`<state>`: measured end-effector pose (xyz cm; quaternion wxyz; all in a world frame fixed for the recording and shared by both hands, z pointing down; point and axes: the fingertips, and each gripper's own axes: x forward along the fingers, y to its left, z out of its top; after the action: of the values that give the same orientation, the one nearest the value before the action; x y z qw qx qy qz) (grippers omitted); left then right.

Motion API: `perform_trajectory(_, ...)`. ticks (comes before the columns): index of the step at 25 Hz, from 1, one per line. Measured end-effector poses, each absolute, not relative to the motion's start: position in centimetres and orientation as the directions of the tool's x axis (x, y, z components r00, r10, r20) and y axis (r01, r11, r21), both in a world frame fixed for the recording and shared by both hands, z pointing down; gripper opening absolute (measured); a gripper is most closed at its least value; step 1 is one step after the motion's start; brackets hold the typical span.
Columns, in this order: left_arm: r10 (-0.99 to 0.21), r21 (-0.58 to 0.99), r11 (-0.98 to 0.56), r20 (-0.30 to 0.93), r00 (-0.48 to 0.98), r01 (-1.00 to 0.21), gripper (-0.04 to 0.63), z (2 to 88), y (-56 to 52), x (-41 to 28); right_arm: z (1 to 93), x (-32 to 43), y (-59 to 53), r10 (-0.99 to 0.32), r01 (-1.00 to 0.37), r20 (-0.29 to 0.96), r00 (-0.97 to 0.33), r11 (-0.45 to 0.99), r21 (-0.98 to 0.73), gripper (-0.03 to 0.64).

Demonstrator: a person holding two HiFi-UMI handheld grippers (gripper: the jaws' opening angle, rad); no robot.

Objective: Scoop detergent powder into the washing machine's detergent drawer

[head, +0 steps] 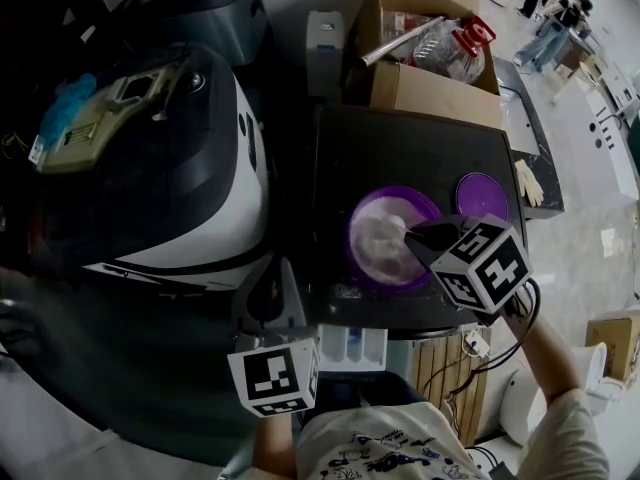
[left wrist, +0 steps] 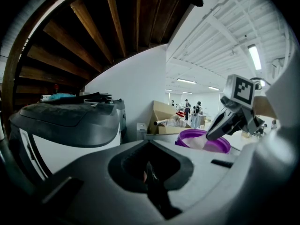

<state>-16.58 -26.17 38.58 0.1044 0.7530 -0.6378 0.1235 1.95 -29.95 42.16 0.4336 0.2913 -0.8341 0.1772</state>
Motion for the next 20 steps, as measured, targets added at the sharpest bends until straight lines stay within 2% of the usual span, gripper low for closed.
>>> perform_trajectory(12,-0.937,-0.004,-0.152,0.320,0.142,-0.988,0.002,38.67,-26.36,-17.15,42.61,1.24,-29.15,-0.248,-0.637,0.813,-0.527,0.749,-0.184,0.021)
perform_trajectory(20,-0.938,-0.002,-0.161,0.311,0.152,-0.987,0.002,38.31,-26.65,-16.98,42.13,1.79,-29.21,-0.241,-0.679,0.748,-0.618,0.644,-0.353,0.021)
